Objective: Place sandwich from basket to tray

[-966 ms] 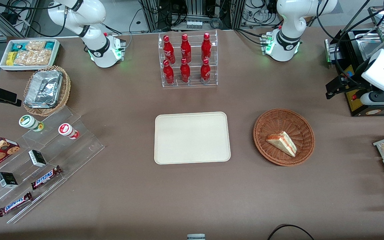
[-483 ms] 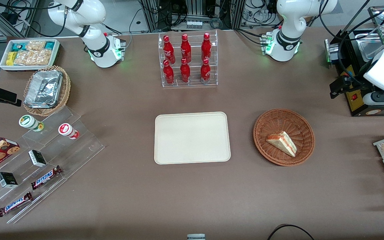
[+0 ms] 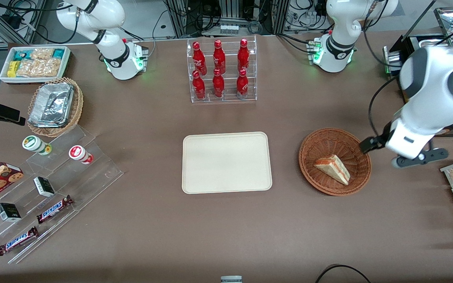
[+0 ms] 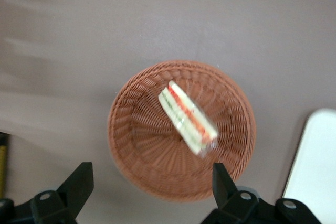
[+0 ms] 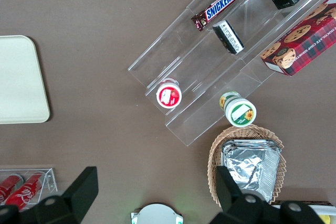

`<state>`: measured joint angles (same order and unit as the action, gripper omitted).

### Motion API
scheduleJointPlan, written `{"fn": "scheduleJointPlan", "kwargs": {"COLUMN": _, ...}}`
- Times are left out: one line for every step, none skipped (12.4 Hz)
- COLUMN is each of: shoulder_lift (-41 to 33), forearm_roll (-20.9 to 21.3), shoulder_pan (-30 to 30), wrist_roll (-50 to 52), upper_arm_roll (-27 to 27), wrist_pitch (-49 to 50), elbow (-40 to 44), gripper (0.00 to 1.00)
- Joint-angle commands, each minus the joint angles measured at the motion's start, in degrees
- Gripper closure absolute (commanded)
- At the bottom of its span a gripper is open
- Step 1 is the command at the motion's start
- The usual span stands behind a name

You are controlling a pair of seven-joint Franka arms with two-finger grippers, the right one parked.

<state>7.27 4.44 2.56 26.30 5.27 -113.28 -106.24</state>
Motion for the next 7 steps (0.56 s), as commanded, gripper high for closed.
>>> {"fn": "scheduleJointPlan", "kwargs": {"shoulder_lift": -2.2, "forearm_roll": 1.3, "shoulder_pan": 1.3, "wrist_roll": 14.9, "upper_arm_roll": 0.2, "wrist_pitch": -10.2, "elbow": -8.6, "gripper": 0.0}}
{"fn": "scheduleJointPlan", "kwargs": {"shoulder_lift": -2.1, "forearm_roll": 1.3, "shoulder_pan": 1.7, "wrist_roll": 21.5, "upper_arm_roll": 0.2, "wrist_pitch": -13.8, "elbow": -10.8, "gripper": 0.0}}
{"fn": "scheduleJointPlan", "kwargs": {"shoulder_lift": -2.0, "forearm_roll": 1.3, "shoulder_pan": 3.1, "wrist_roll": 26.1, "upper_arm_roll": 0.2, "wrist_pitch": -16.3, "elbow": -13.3, "gripper": 0.0}}
{"fn": "scheduleJointPlan", "kwargs": {"shoulder_lift": -2.3, "forearm_roll": 1.3, "shoulder_pan": 3.4, "wrist_roll": 28.6, "upper_arm_roll": 0.2, "wrist_pitch": -21.1, "elbow": -16.7, "gripper": 0.0}}
{"fn": "scheduleJointPlan", "kwargs": {"shoulder_lift": -2.5, "forearm_roll": 1.1, "shoulder_pan": 3.5, "wrist_roll": 32.4, "upper_arm_roll": 0.2, "wrist_pitch": -26.5, "elbow": -20.1, "gripper": 0.0}}
{"fn": "scheduleJointPlan", "kwargs": {"shoulder_lift": -1.9, "forearm_roll": 1.3, "shoulder_pan": 3.9, "wrist_roll": 36.8, "upper_arm_roll": 0.2, "wrist_pitch": -30.3, "elbow": -21.6, "gripper": 0.0}}
{"fn": "scheduleJointPlan", "kwargs": {"shoulder_lift": -0.3, "forearm_roll": 1.3, "shoulder_pan": 5.2, "wrist_roll": 38.8, "upper_arm_roll": 0.1, "wrist_pitch": -31.6, "elbow": -21.6, "gripper": 0.0}}
